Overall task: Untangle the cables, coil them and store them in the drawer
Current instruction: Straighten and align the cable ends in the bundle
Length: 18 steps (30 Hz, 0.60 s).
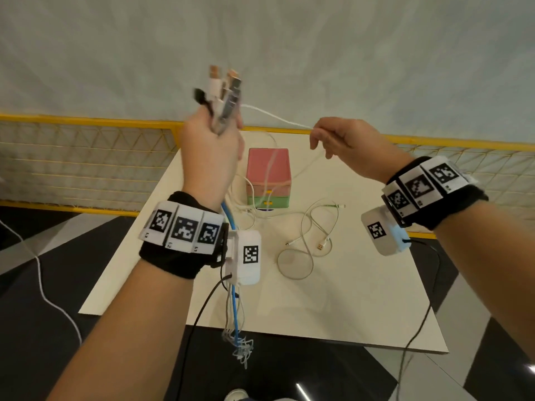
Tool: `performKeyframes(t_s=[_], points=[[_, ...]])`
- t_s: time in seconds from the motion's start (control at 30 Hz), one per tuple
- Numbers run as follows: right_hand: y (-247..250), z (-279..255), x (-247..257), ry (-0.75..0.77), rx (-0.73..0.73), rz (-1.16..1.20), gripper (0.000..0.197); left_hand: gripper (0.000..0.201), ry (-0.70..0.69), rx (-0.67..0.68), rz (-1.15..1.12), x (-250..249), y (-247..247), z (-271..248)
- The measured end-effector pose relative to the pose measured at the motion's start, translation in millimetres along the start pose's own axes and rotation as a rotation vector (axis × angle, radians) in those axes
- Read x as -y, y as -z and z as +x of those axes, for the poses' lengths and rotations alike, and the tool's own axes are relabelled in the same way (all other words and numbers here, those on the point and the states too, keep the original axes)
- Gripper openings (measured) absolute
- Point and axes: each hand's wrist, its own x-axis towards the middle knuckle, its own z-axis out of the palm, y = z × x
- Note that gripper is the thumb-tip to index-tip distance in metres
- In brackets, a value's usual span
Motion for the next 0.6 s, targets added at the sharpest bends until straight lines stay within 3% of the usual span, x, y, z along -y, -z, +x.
performKeyframes(t_s=[0.1,0.33,0.4,0.5,0.6], points=[[3,-5,-8,-0.048,0.001,-0.008,0.028,0.024,-0.007,-0.059,-0.025,-9,10,6],[10,-7,36,0.087,-0.021,-0.112,0.027,0.011,-0.029,0.276,0.121,-16,-9,-14],[19,-12,55,0.083,-0.010,-0.133,0.025,0.011,-0.016,0.263,0.072,-17,-13,-18],[33,-30,78,-0.007,0.101,-0.098,0.021,0.032,0.053,0.186,-0.017,-17,-10,-18],[38,-54,95,-0.097,0.259,-0.059,0.022,0.035,0.092,0.273,-0.056,-19,-5,-22]])
